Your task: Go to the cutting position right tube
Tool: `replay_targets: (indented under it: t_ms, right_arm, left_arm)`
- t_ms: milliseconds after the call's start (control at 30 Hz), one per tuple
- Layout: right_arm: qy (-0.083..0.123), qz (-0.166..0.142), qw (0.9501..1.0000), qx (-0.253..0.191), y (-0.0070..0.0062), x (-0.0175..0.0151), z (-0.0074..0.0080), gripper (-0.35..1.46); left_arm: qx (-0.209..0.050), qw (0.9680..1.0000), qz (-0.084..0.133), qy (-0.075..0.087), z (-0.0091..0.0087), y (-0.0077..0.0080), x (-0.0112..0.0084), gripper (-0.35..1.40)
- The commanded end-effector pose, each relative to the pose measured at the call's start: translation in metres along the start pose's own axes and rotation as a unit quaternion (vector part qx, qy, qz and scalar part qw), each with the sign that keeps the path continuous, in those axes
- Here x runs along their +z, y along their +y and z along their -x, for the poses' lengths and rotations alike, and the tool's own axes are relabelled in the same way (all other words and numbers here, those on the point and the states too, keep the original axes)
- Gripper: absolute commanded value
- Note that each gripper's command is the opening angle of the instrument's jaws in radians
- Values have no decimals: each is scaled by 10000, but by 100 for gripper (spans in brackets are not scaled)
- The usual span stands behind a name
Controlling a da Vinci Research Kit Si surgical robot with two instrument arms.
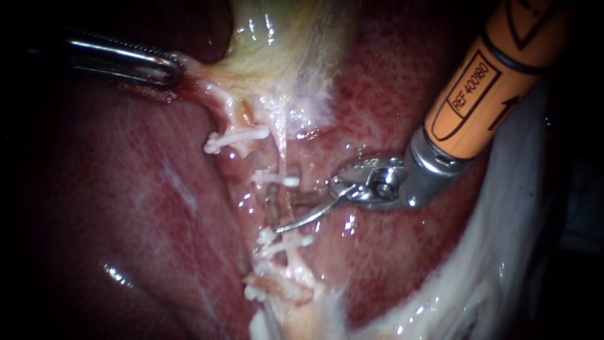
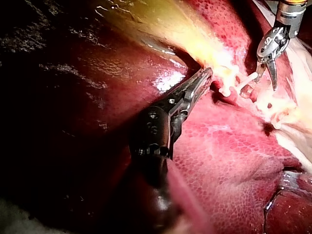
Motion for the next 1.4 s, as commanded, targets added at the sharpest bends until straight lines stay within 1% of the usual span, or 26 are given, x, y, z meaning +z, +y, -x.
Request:
replay_targets:
  t_ms: [33,100,267,433,667,867,967,1133,1233,1400]
  right_arm:
    - [12,-49,10000,-8,-1,1,-1,145]
    - [68,-121,9999,6,-1,5,-3,145]
    - [206,-185,9996,4,2,16,-11,145]
    - [340,-125,9993,9,9,26,-20,143]
    - [375,-116,9992,8,14,34,-23,140]
    - [391,-121,9992,8,14,37,-25,138]
    - [386,-136,9992,38,9,37,-26,138]
    - [392,-191,9990,48,-10,40,-33,138]
    - [413,-230,9989,51,-18,41,-37,138]
    - [438,-265,9987,57,-24,41,-40,138]
  left_arm:
    - [1,10000,3,-1,0,0,0,-35]
    - [1,10000,3,-1,0,0,0,-35]
    - [1,10000,3,0,0,0,0,-35]
    - [0,10000,2,0,-1,0,1,-35]
    - [0,10000,2,0,0,0,1,-35]
    - [0,10000,1,0,-1,0,1,-35]
    - [0,10000,0,0,-1,0,1,-35]
    - [0,10000,2,0,0,0,1,-35]
    - [0,10000,2,0,0,0,1,-35]
    - [1,10000,3,0,0,0,1,-35]
